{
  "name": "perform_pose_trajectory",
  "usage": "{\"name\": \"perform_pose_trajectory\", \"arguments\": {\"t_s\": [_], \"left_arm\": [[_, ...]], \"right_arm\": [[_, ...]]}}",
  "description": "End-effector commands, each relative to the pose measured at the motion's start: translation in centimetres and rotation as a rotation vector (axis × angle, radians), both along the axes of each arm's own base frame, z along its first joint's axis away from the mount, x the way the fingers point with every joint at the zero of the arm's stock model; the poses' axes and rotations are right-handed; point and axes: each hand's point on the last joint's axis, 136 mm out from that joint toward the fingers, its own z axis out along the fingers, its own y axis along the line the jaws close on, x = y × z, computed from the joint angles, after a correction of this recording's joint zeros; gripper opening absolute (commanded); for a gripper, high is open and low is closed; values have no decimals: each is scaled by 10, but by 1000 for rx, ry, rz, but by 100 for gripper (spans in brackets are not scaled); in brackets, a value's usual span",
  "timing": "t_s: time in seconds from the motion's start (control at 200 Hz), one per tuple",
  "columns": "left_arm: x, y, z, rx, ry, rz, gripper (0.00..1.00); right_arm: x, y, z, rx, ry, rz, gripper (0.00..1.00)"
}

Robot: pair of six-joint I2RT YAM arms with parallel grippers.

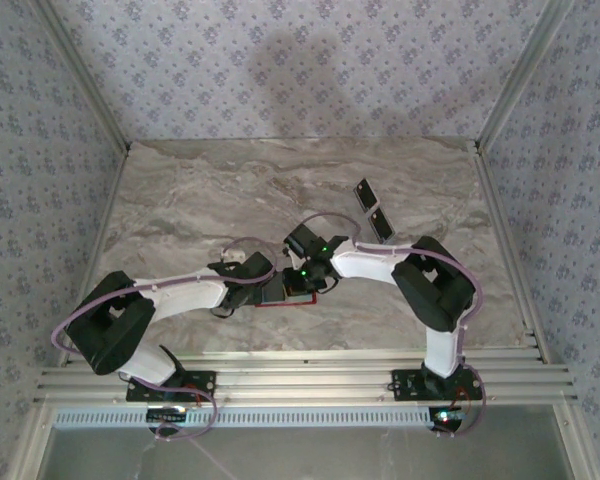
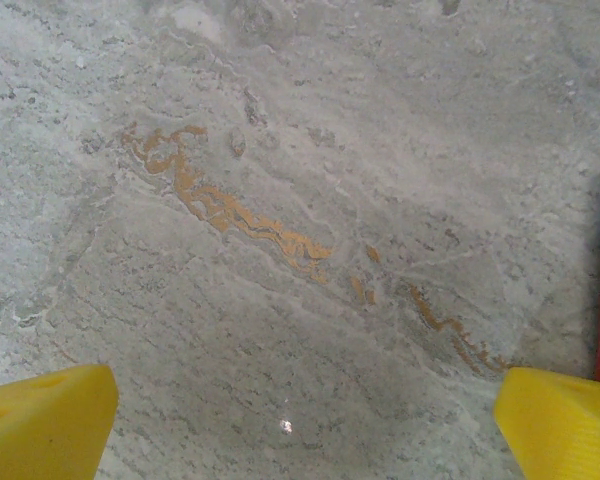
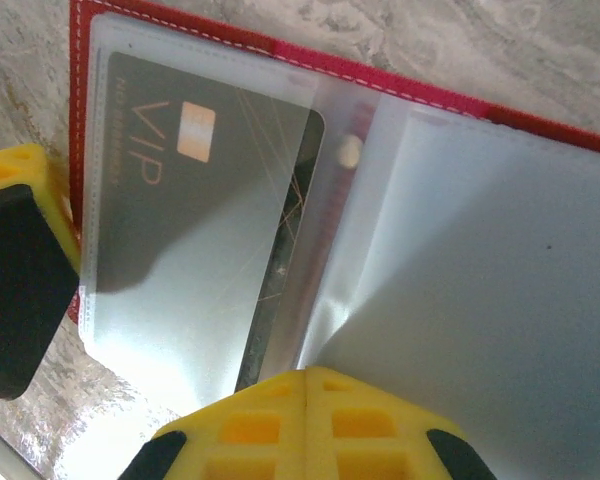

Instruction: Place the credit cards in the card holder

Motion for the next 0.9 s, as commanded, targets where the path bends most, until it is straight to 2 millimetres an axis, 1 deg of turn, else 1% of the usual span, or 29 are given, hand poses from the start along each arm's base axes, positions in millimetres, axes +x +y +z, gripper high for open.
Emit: {"name": "perform_pose_trajectory", "arguments": {"t_s": [0.0,0.24,0.37,0.38,0.395,0.55,0.61,0.685,0.735,0.77,0.789,0.799,0.829,0.869,0.894], "left_arm": [[-9,2,-15,0,40,1,100],[-10,2,-16,-2,41,0,100],[-10,2,-16,-2,42,0,100],[-10,1,-16,-3,40,1,100],[-10,1,-16,-3,40,0,100],[-10,1,-16,-5,40,0,100],[-9,0,-14,-9,39,-1,100],[-8,0,-8,-9,29,-2,100],[-7,1,-1,-9,16,1,100],[-6,2,5,-13,4,2,100],[-5,3,8,-16,-3,3,100],[-5,3,10,-18,-6,5,100],[-4,5,15,-26,-16,10,100],[-3,8,22,-44,-29,22,100],[-2,9,26,-64,-36,29,100]], "right_arm": [[-2,4,-2,-5,9,2,5],[-4,15,-2,1,15,24,5],[-9,16,-8,-12,27,35,5],[-4,23,-1,7,11,37,5],[-3,26,1,12,7,40,5],[-3,27,2,9,4,49,5],[-1,24,5,8,3,43,4],[2,19,13,16,-11,30,5],[5,15,22,28,-25,19,6],[9,13,32,43,-45,8,7],[11,12,38,50,-56,3,9],[7,5,33,35,-47,1,10],[7,-2,35,28,-55,-9,13],[8,-9,42,21,-76,-19,21],[10,-15,45,12,-88,-28,27]]}}
